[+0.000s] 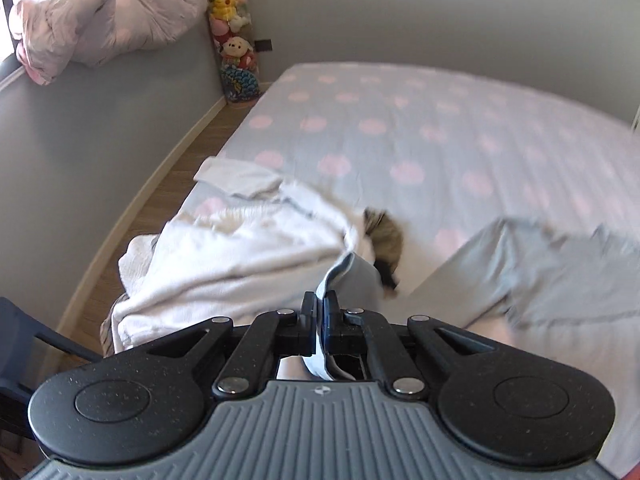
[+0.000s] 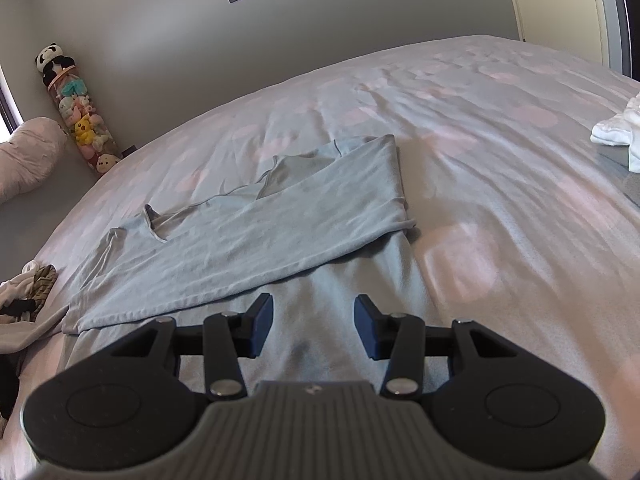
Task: Fold clothes
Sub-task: 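Grasp the other sleeve by the clothes heap with the left gripper, then fold the held sleeve across the shirt body with the left gripper and release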
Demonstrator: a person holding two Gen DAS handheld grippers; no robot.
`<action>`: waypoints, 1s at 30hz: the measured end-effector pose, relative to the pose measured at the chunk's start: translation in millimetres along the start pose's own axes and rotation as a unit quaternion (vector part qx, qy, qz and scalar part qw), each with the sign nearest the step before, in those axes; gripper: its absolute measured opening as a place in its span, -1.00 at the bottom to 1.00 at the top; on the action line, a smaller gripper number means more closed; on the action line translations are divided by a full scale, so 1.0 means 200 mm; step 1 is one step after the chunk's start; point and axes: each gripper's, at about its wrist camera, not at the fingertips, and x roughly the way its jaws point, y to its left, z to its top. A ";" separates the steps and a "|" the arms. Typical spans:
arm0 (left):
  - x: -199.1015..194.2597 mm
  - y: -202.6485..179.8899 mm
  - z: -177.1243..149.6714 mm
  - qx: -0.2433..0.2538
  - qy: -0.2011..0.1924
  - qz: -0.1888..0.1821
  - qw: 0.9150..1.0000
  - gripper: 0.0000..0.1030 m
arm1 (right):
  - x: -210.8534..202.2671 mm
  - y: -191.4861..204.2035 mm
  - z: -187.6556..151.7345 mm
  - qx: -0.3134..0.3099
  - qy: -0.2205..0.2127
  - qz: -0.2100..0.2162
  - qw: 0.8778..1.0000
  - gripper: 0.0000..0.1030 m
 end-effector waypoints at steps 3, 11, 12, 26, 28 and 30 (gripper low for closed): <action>-0.11 -0.01 0.16 -0.012 -0.009 -0.011 1.000 -0.97 | 0.00 -0.01 0.00 0.004 0.000 0.001 1.000 -0.06; -0.10 0.08 0.43 -0.091 0.016 0.029 0.995 -0.98 | -0.02 -0.05 0.01 0.024 -0.003 0.007 1.000 -0.06; -0.10 0.11 0.44 -0.107 0.017 0.037 0.993 -0.98 | -0.03 -0.05 0.01 0.027 -0.004 0.008 1.000 -0.06; -0.17 -0.27 0.50 -0.114 0.054 -0.160 0.979 -0.98 | -0.01 -0.06 0.01 0.039 0.000 0.015 0.999 -0.06; -0.16 -0.45 0.50 -0.092 0.060 -0.207 0.972 -0.98 | -0.01 -0.06 0.01 0.038 0.000 0.014 0.999 -0.06; -0.15 -0.64 0.50 -0.068 0.067 -0.250 0.964 -0.98 | 0.00 -0.06 0.02 0.037 -0.002 0.013 0.999 -0.06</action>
